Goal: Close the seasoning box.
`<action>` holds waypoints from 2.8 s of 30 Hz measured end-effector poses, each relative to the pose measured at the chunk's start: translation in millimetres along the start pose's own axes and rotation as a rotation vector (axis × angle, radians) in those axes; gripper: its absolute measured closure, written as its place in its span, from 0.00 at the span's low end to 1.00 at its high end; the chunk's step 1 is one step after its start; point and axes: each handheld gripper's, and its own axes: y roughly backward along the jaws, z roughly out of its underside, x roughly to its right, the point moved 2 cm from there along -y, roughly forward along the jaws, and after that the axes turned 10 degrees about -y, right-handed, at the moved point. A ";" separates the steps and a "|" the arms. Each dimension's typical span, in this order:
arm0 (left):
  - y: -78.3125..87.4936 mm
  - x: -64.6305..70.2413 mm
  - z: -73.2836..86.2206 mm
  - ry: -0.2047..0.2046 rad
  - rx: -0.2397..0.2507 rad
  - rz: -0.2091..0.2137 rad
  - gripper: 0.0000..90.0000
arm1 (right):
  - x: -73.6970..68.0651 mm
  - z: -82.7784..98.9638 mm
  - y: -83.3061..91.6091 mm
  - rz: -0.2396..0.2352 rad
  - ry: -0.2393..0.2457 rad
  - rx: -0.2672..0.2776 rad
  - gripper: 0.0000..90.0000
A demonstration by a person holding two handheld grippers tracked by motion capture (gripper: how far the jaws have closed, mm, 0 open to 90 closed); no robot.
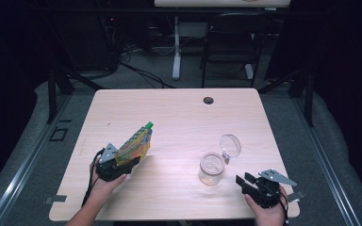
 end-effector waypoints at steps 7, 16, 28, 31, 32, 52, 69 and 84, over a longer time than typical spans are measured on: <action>2.5 4.6 -2.7 -0.058 -0.017 -0.029 0.61 | -1.5 -0.5 -2.1 0.000 0.011 -0.009 0.64; 4.2 12.5 -6.9 -0.133 -0.036 -0.066 0.61 | -2.6 -1.0 -3.2 -0.009 0.012 -0.003 0.64; 7.0 17.5 -10.1 -0.208 -0.052 -0.111 0.61 | -2.6 -1.1 -3.8 -0.005 0.014 -0.006 0.64; 8.4 17.9 -11.4 -0.221 -0.054 -0.122 0.61 | -2.8 -1.0 -3.7 -0.005 0.015 -0.006 0.64; 8.7 18.3 -11.9 -0.224 -0.051 -0.131 0.61 | -2.8 -1.0 -3.7 -0.005 0.016 -0.005 0.64; 10.6 32.5 -17.3 -0.372 -0.089 -0.194 0.61 | -2.3 -0.6 -3.9 -0.003 0.013 -0.006 0.64; 6.3 46.7 -19.2 -0.491 -0.127 -0.216 0.61 | -2.4 -1.3 -3.0 -0.009 0.014 -0.003 0.64; 1.6 56.1 -20.1 -0.575 -0.159 -0.239 0.61 | -2.2 -1.7 -2.4 -0.009 0.019 -0.008 0.63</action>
